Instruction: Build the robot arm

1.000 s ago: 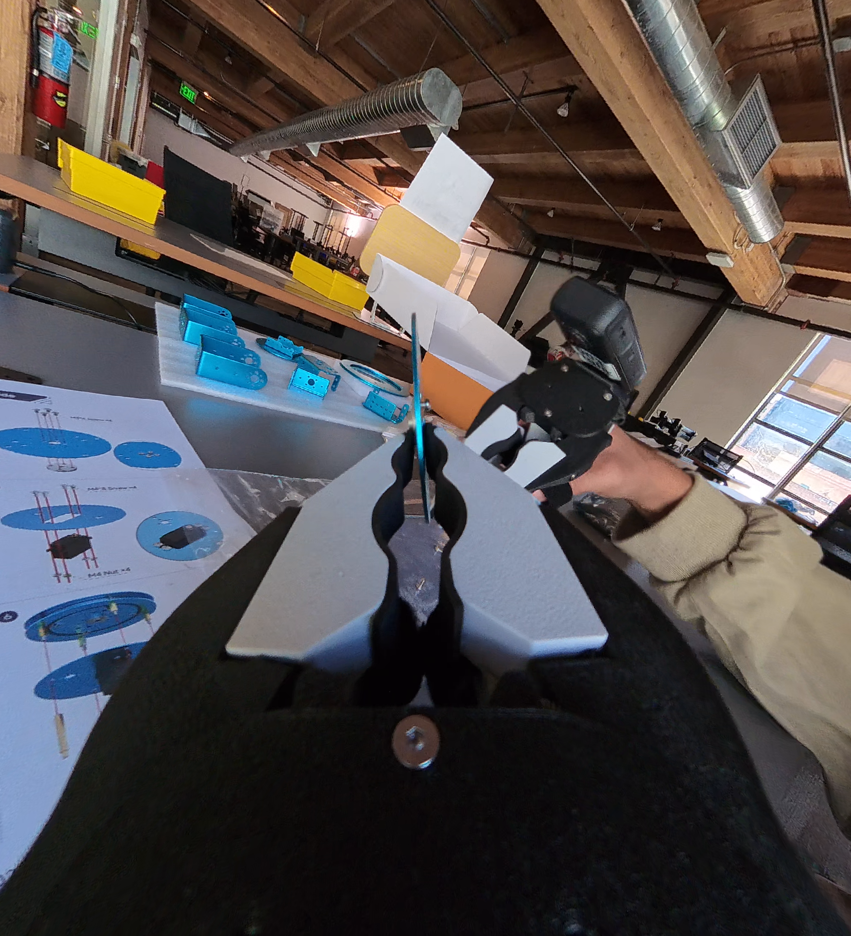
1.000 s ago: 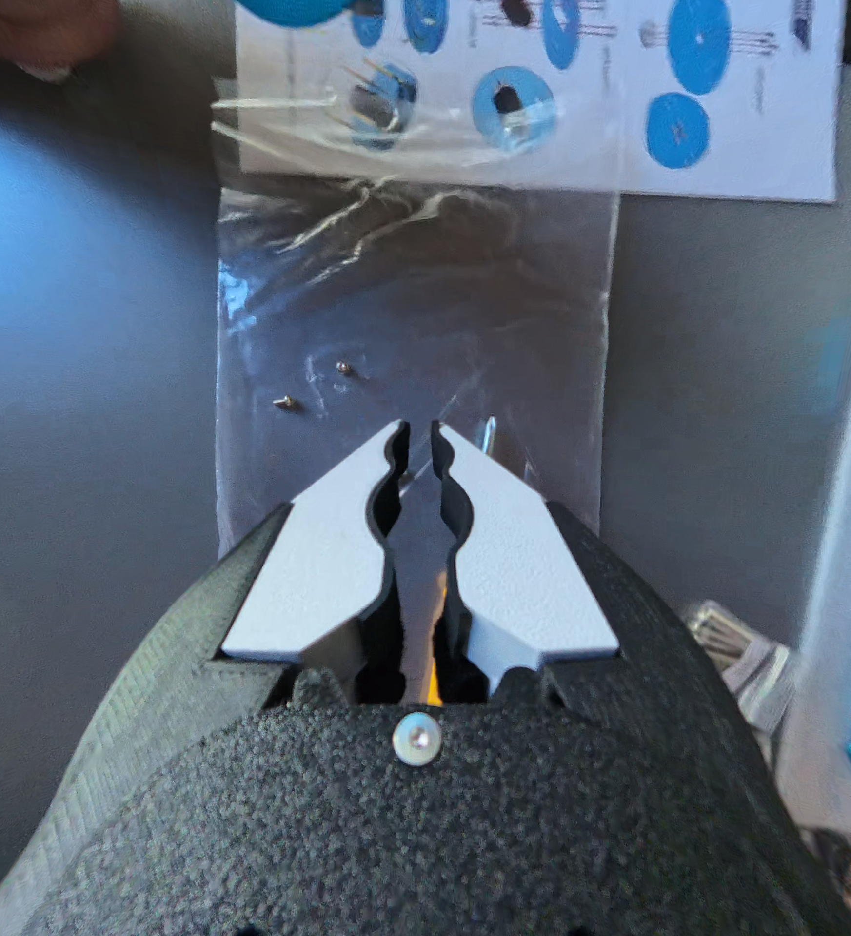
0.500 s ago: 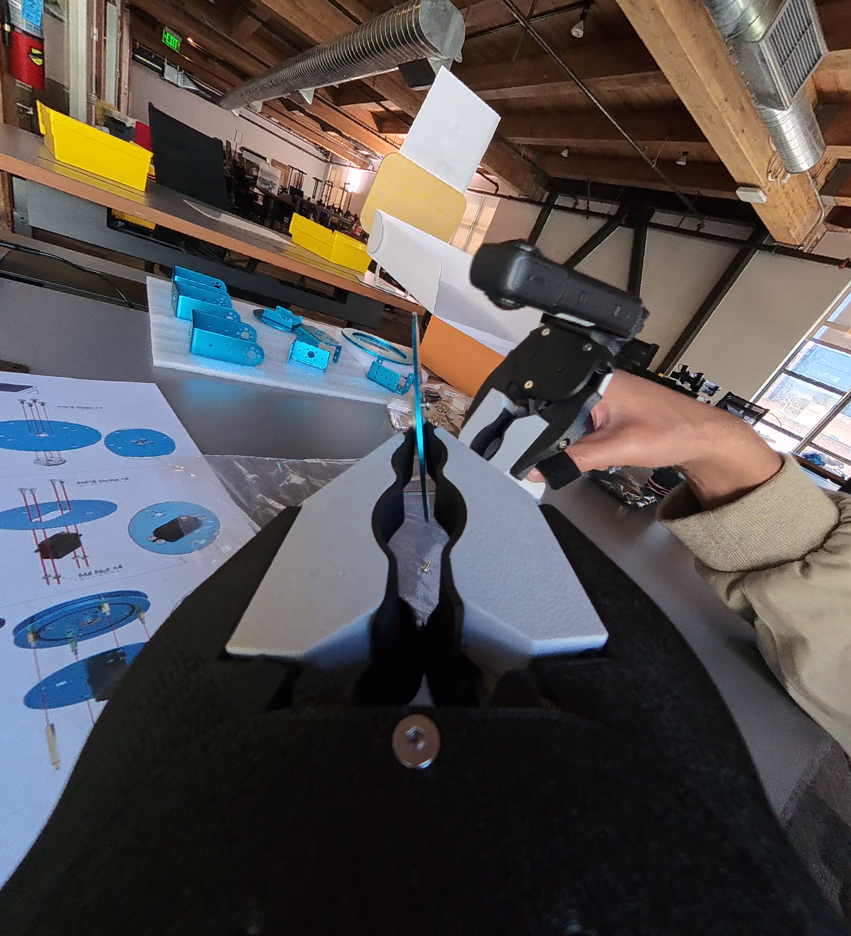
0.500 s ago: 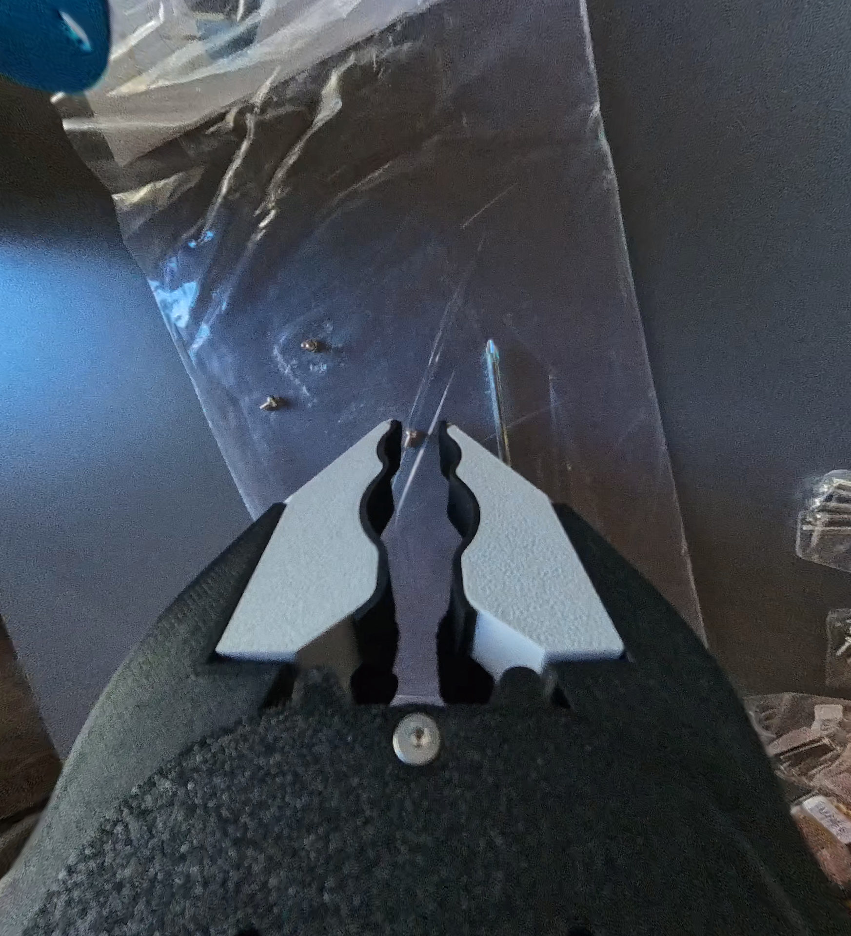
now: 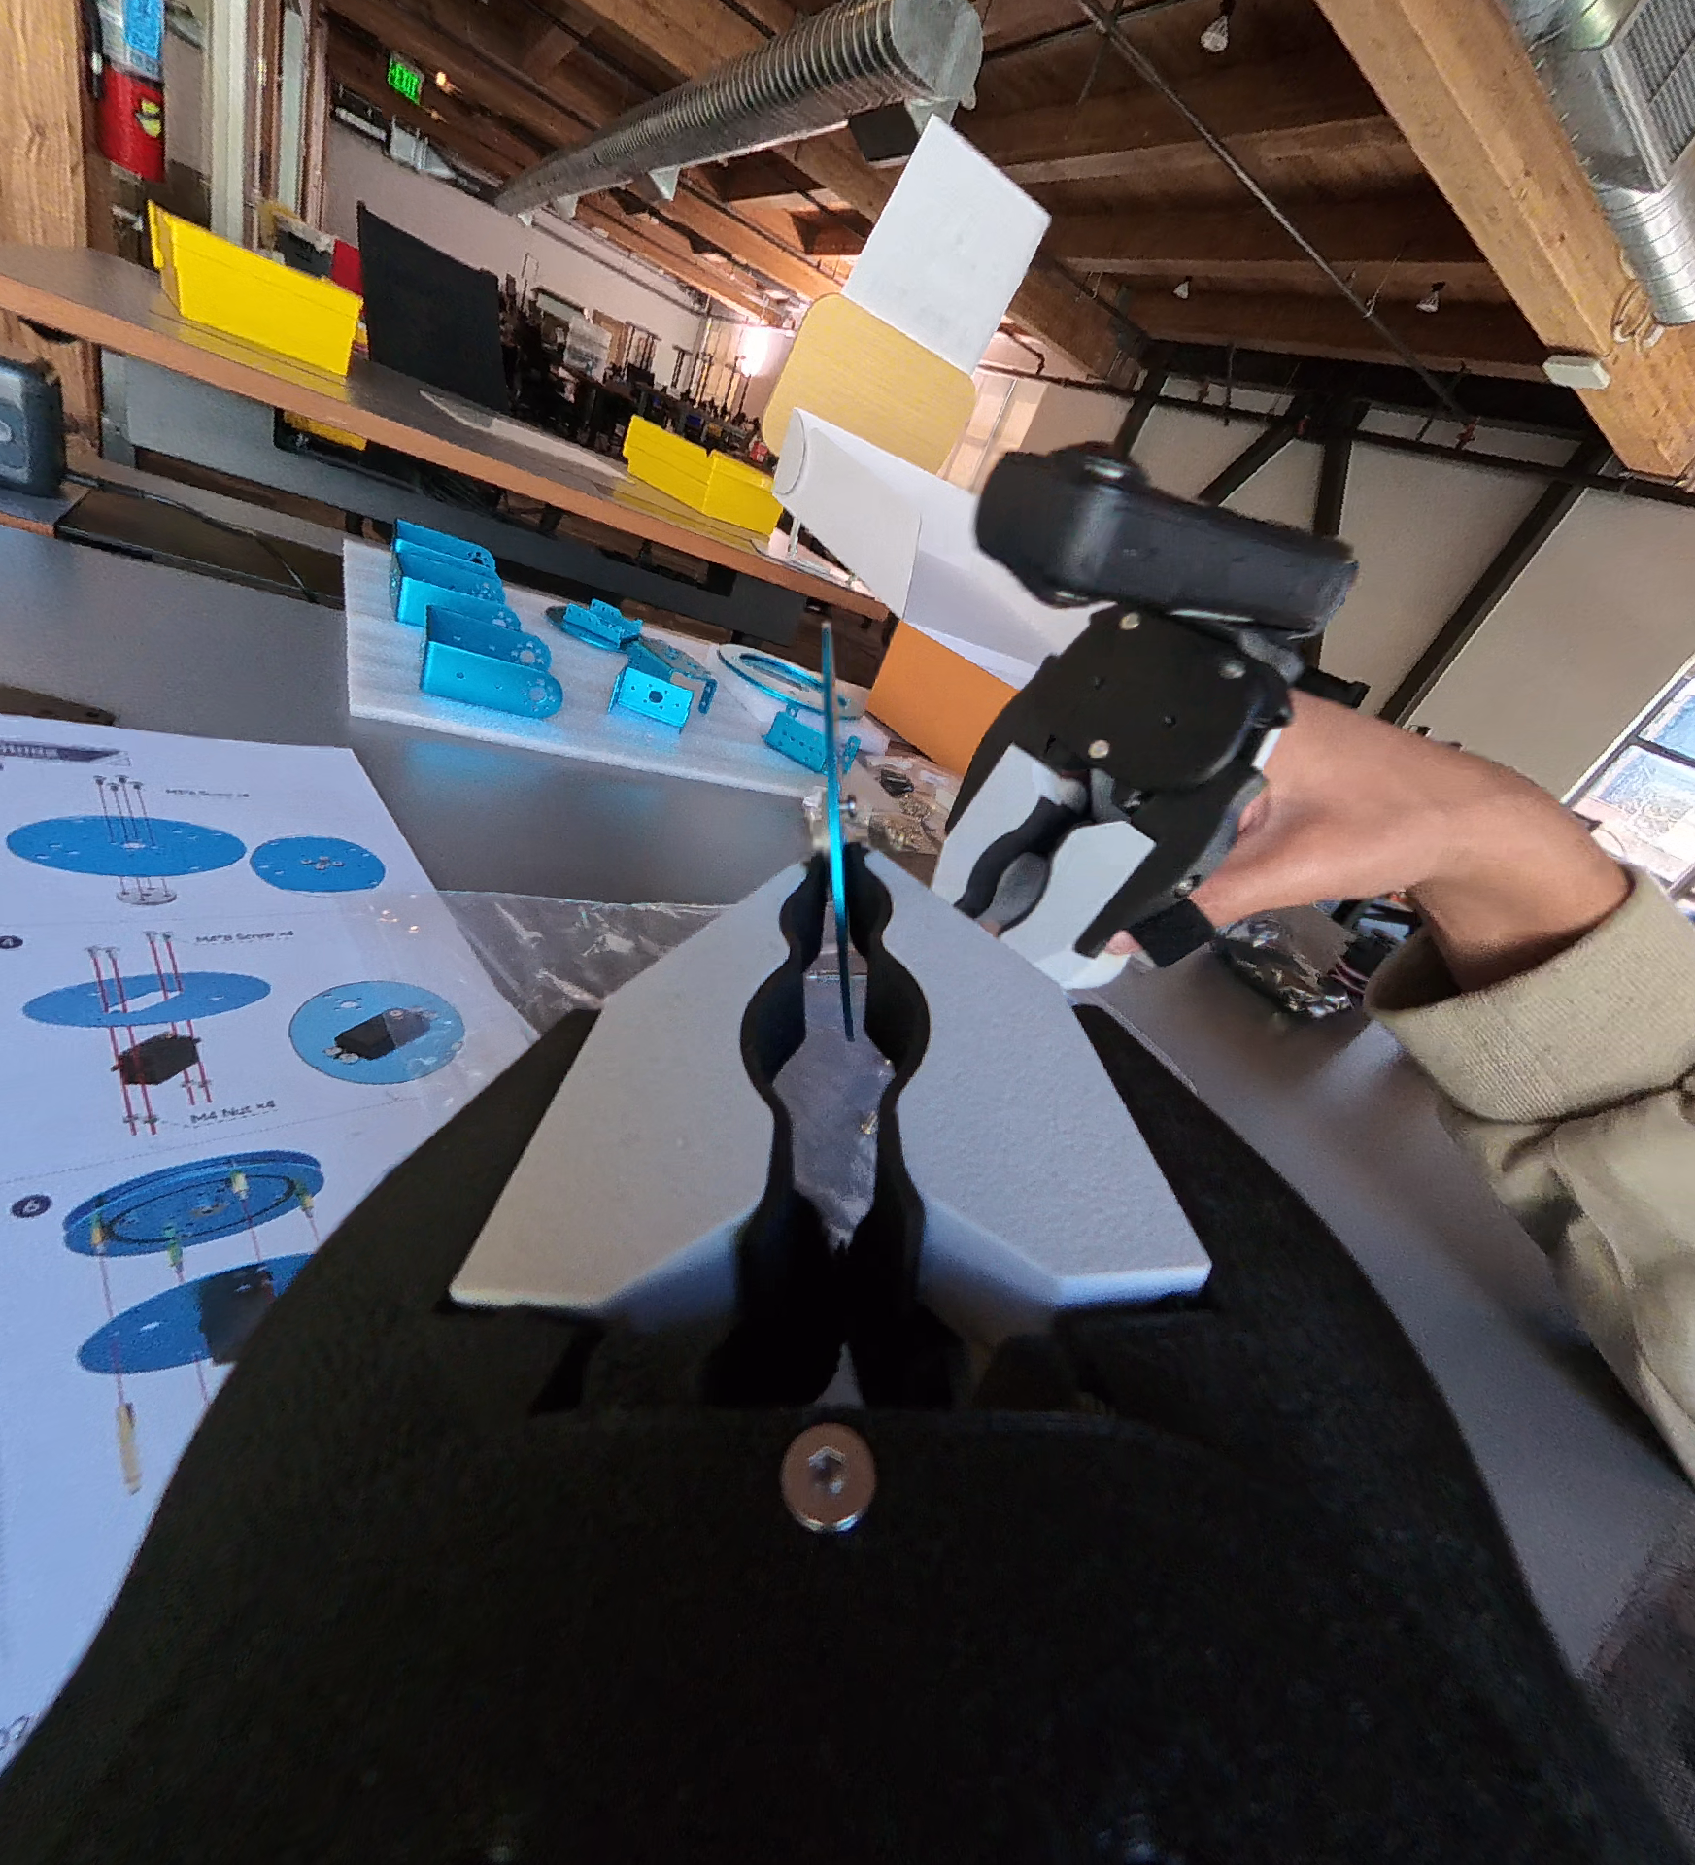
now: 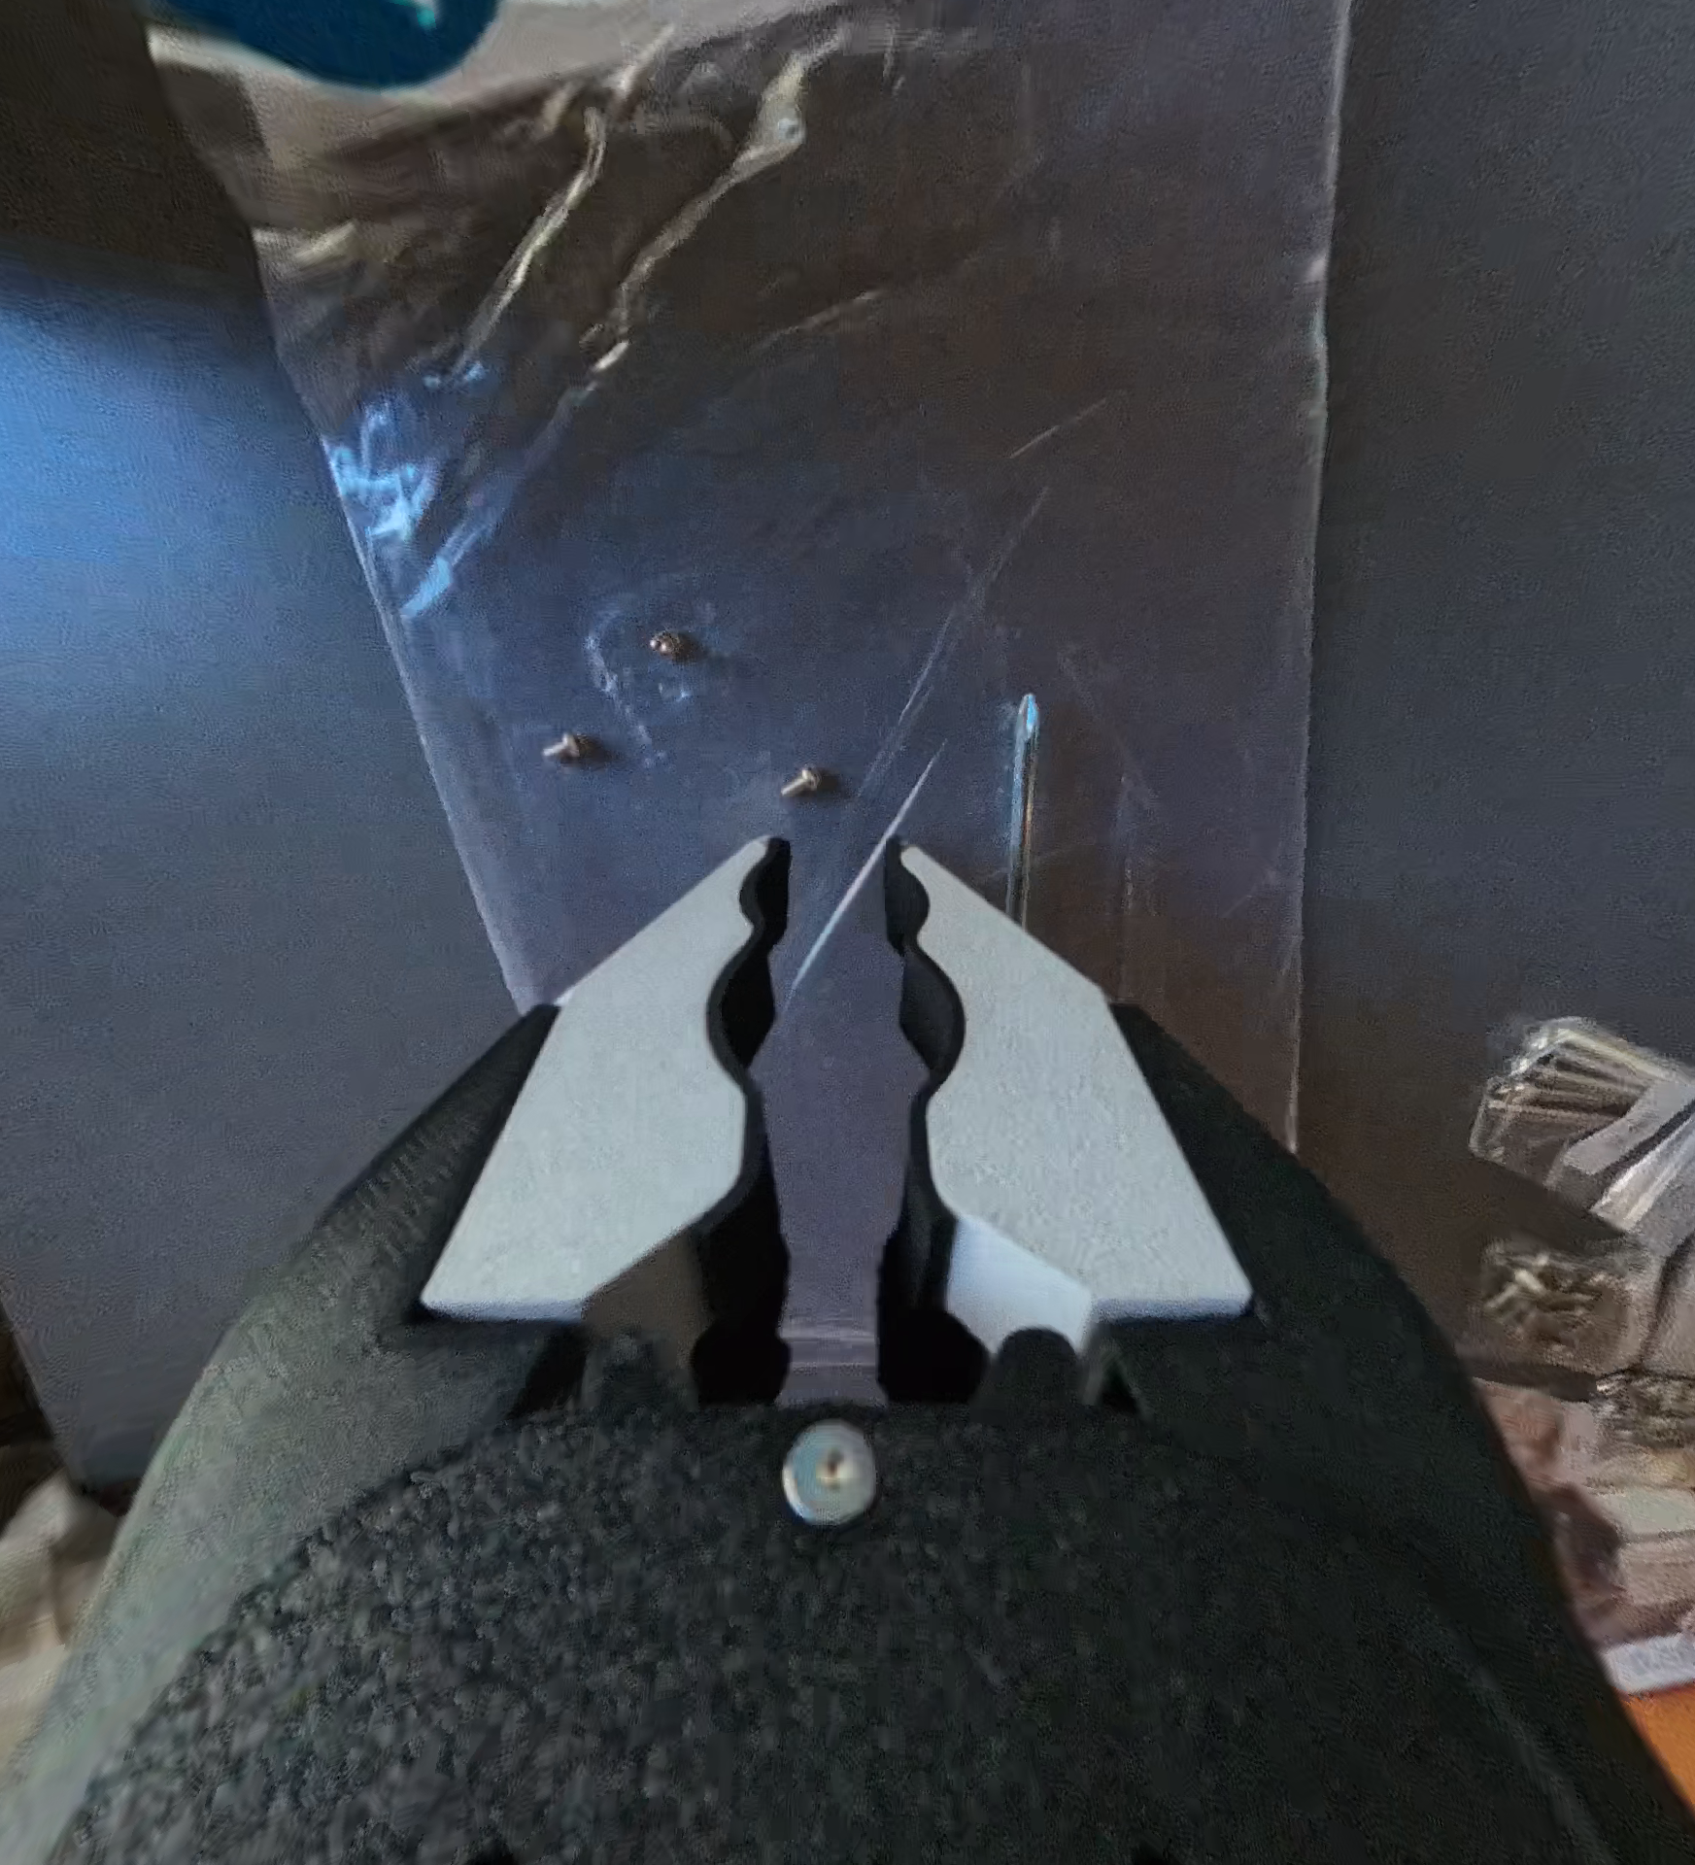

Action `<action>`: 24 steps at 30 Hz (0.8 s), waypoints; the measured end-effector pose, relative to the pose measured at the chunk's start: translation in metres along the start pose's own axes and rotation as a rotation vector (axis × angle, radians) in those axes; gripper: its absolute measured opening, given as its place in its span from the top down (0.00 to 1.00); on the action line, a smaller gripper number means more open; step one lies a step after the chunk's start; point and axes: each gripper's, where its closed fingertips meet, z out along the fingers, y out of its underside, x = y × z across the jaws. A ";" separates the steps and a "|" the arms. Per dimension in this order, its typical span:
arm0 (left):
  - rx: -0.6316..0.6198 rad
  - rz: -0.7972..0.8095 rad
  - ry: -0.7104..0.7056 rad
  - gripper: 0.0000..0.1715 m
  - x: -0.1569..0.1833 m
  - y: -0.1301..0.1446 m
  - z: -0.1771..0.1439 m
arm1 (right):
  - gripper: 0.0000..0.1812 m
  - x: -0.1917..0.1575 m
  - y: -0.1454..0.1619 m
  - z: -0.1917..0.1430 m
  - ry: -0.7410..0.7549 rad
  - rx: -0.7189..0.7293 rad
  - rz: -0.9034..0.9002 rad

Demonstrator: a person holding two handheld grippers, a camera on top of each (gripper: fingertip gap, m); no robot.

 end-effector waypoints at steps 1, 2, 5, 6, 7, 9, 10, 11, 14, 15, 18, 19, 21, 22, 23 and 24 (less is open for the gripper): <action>-0.026 -0.020 0.000 0.98 -0.003 0.003 0.003 | 0.89 0.002 0.002 -0.002 0.002 -0.012 -0.093; -0.072 -0.041 0.007 0.98 -0.006 0.007 0.007 | 0.90 0.008 0.001 -0.004 0.019 -0.003 -0.187; -0.154 -0.075 -0.045 0.98 -0.038 0.001 0.021 | 0.94 0.002 -0.006 -0.005 -0.070 0.166 -0.403; -0.177 -0.078 -0.044 0.98 -0.049 -0.006 0.028 | 0.93 0.002 -0.009 -0.005 -0.105 0.229 -0.436; -0.203 -0.070 -0.050 0.98 -0.062 -0.014 0.038 | 0.92 -0.001 -0.010 -0.004 -0.159 0.271 -0.464; -0.260 -0.039 -0.023 0.98 -0.083 -0.029 0.060 | 0.90 -0.007 -0.008 -0.006 -0.232 0.305 -0.554; -0.300 -0.026 0.024 0.98 -0.088 -0.034 0.072 | 0.88 -0.006 -0.009 -0.007 -0.226 0.321 -0.616; -0.346 -0.023 0.084 0.98 -0.091 -0.035 0.084 | 0.85 -0.007 -0.012 -0.010 -0.230 0.352 -0.679; -0.346 -0.024 0.141 0.98 -0.111 -0.045 0.116 | 0.86 -0.018 -0.020 -0.016 -0.363 0.423 -0.767; -0.346 -0.038 0.160 0.98 -0.116 -0.045 0.125 | 0.86 -0.017 -0.016 -0.012 -0.392 0.409 -0.820; -0.323 -0.072 0.214 0.98 -0.121 -0.050 0.144 | 0.86 -0.004 -0.004 0.005 -0.410 0.324 -0.894; -0.322 -0.073 0.243 0.98 -0.118 -0.051 0.147 | 0.87 -0.004 -0.001 0.007 -0.442 0.309 -0.906; -0.317 -0.057 0.302 0.98 -0.111 -0.059 0.150 | 0.88 -0.001 0.000 0.007 -0.472 0.297 -0.947; -0.321 -0.043 0.328 0.98 -0.107 -0.063 0.152 | 0.89 -0.002 -0.001 0.005 -0.493 0.305 -0.964; -0.321 -0.035 0.354 0.98 -0.104 -0.067 0.153 | 0.88 -0.001 -0.003 0.004 -0.511 0.315 -0.983; -0.313 -0.036 0.388 0.98 -0.100 -0.072 0.154 | 0.88 -0.001 -0.005 0.003 -0.523 0.323 -1.004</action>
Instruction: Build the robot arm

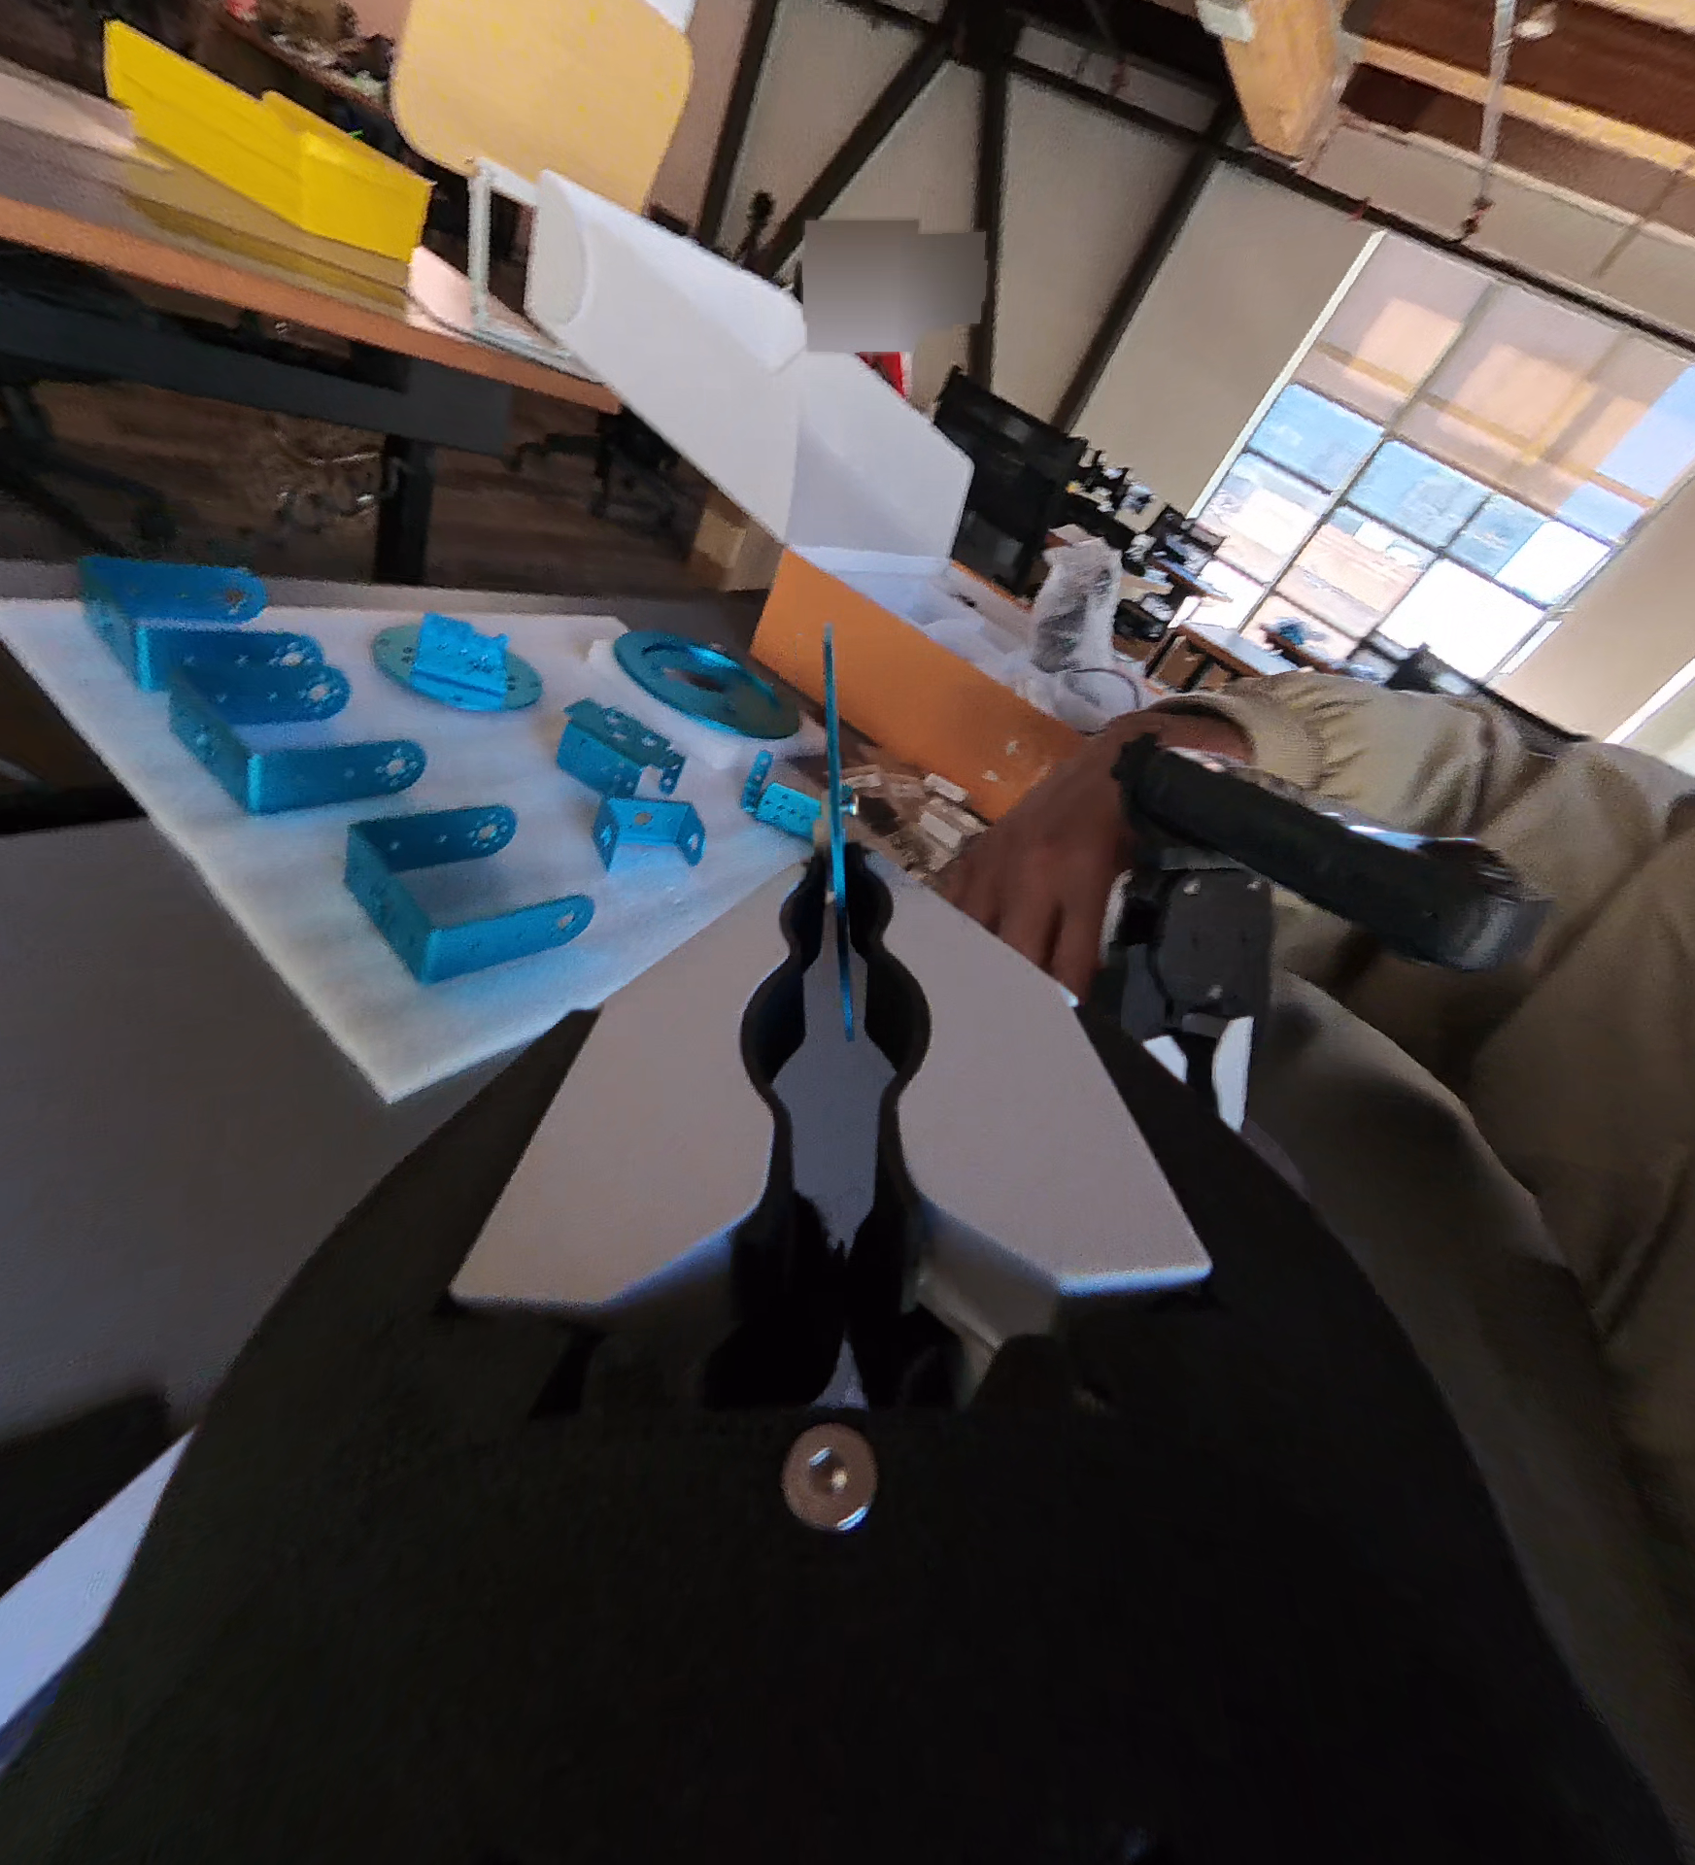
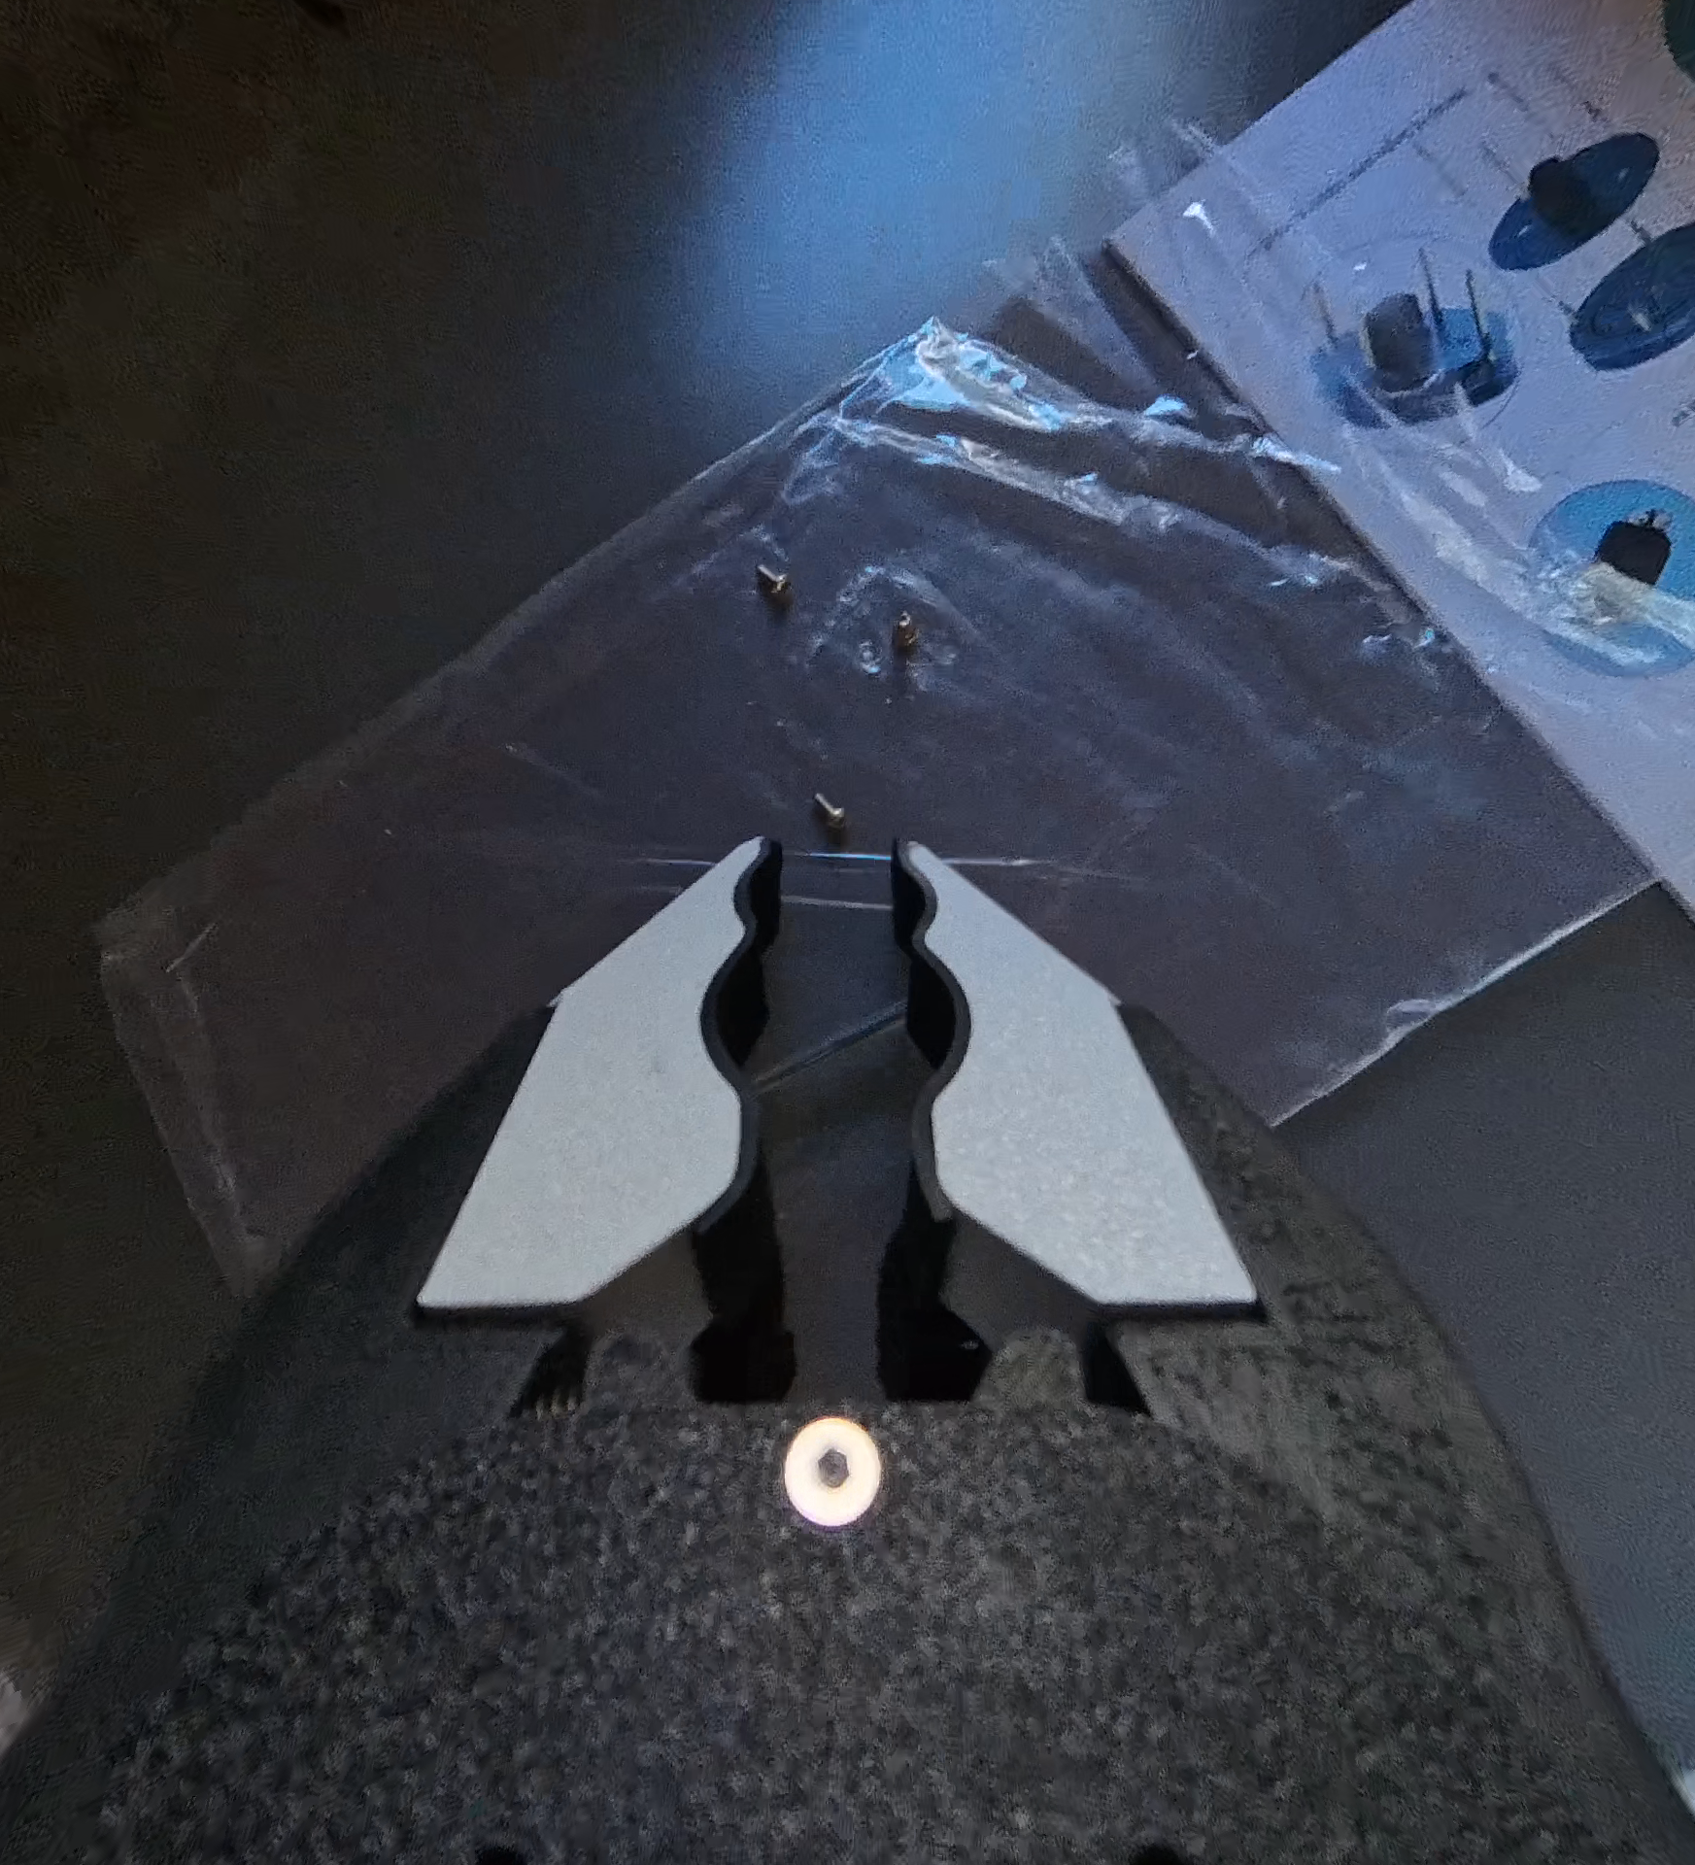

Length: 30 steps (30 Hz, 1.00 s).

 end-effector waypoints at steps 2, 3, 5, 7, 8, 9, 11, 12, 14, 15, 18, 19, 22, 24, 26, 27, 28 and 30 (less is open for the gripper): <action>0.005 0.006 0.063 0.98 0.008 -0.003 0.000 | 0.91 0.002 0.000 0.000 -0.032 0.021 -0.028; 0.006 0.017 0.074 0.98 0.009 -0.001 -0.001 | 0.93 0.002 0.001 0.000 -0.047 0.031 -0.049; 0.004 0.008 0.074 0.98 0.005 0.007 -0.003 | 0.93 0.000 0.002 0.003 -0.081 0.044 -0.074; 0.012 -0.022 0.077 0.98 0.003 0.012 -0.006 | 0.92 -0.003 -0.001 0.007 -0.109 0.068 -0.086; 0.012 -0.028 0.081 0.98 0.003 0.013 -0.008 | 0.92 -0.002 -0.004 0.007 -0.107 0.083 -0.106; 0.011 -0.021 0.081 0.98 0.004 0.015 -0.010 | 0.91 -0.001 -0.007 0.007 -0.109 0.096 -0.117; 0.011 0.004 0.069 0.98 0.005 0.016 -0.013 | 0.92 -0.004 -0.008 0.009 -0.137 0.098 -0.132; 0.012 0.008 0.070 0.98 0.006 0.017 -0.015 | 0.92 -0.006 -0.008 0.010 -0.151 0.096 -0.144; 0.016 0.008 0.076 0.98 0.009 0.017 -0.015 | 0.93 -0.008 -0.005 0.013 -0.169 0.087 -0.157; 0.014 0.014 0.077 0.98 0.010 0.018 -0.015 | 0.93 -0.007 -0.006 0.012 -0.169 0.092 -0.157; -0.001 0.013 0.079 0.98 0.010 0.022 -0.013 | 0.94 -0.006 -0.003 0.011 -0.170 0.096 -0.158; -0.001 0.009 0.077 0.98 0.009 0.023 -0.012 | 0.94 -0.006 -0.003 0.012 -0.172 0.103 -0.156; -0.009 -0.009 0.079 0.98 0.007 0.026 -0.010 | 0.94 -0.007 -0.004 0.013 -0.157 0.110 -0.174; -0.013 -0.006 0.075 0.98 0.006 0.027 -0.010 | 0.97 -0.005 -0.004 0.014 -0.135 0.107 -0.186; -0.013 0.000 0.071 0.98 0.006 0.027 -0.010 | 0.98 -0.005 -0.004 0.014 -0.118 0.113 -0.195; -0.012 0.001 0.072 0.98 0.007 0.027 -0.010 | 0.98 -0.005 -0.004 0.014 -0.110 0.120 -0.197; -0.014 0.002 0.073 0.98 0.007 0.027 -0.010 | 0.98 -0.004 -0.003 0.014 -0.102 0.126 -0.199; -0.011 0.008 0.065 0.98 0.006 0.027 -0.009 | 0.98 -0.004 -0.003 0.014 -0.083 0.136 -0.194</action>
